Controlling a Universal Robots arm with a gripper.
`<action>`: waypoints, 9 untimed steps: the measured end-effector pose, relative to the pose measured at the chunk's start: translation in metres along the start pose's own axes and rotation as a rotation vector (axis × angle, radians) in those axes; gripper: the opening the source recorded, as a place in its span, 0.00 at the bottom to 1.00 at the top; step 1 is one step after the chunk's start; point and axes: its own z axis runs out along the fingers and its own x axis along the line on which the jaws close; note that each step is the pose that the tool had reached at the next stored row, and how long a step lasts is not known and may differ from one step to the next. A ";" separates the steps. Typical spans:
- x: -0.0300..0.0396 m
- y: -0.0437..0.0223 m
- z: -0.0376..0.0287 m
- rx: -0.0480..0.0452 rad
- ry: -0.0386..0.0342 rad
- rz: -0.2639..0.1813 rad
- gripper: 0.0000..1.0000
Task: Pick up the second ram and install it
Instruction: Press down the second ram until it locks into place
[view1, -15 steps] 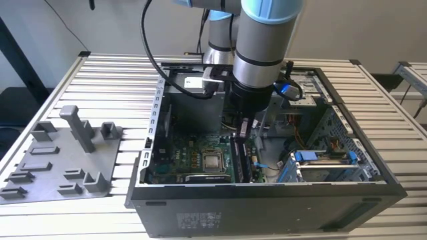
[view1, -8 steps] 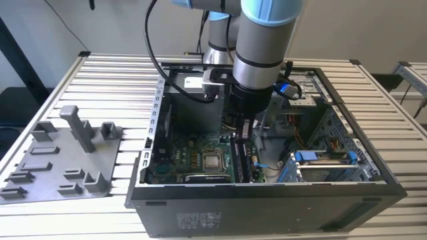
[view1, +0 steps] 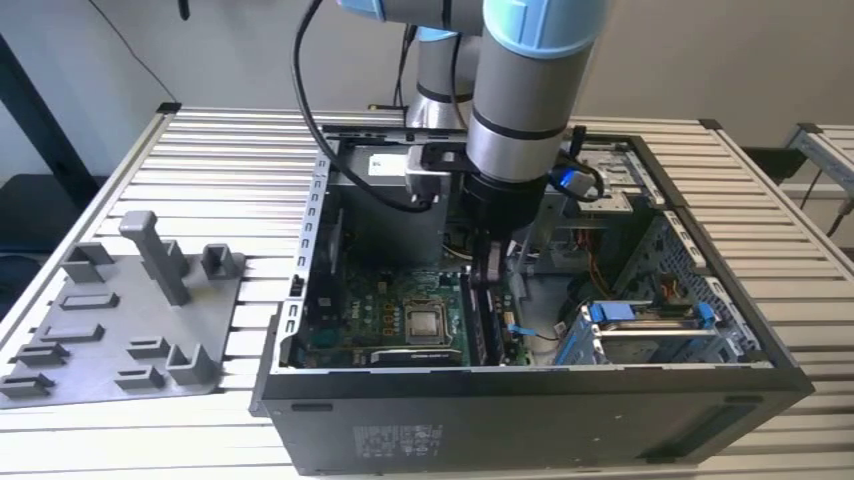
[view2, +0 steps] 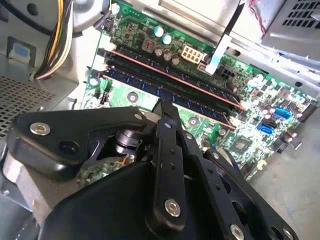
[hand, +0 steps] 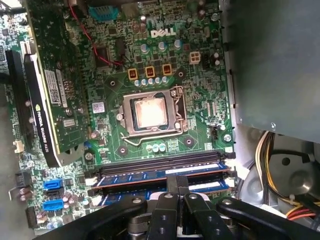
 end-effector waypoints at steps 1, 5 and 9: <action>0.0002 -0.0002 0.0012 -0.0006 0.0002 -0.005 0.11; 0.0024 -0.0015 0.0060 -0.0022 0.0002 -0.014 0.11; 0.0060 -0.0020 0.0106 -0.0072 -0.0006 -0.021 0.11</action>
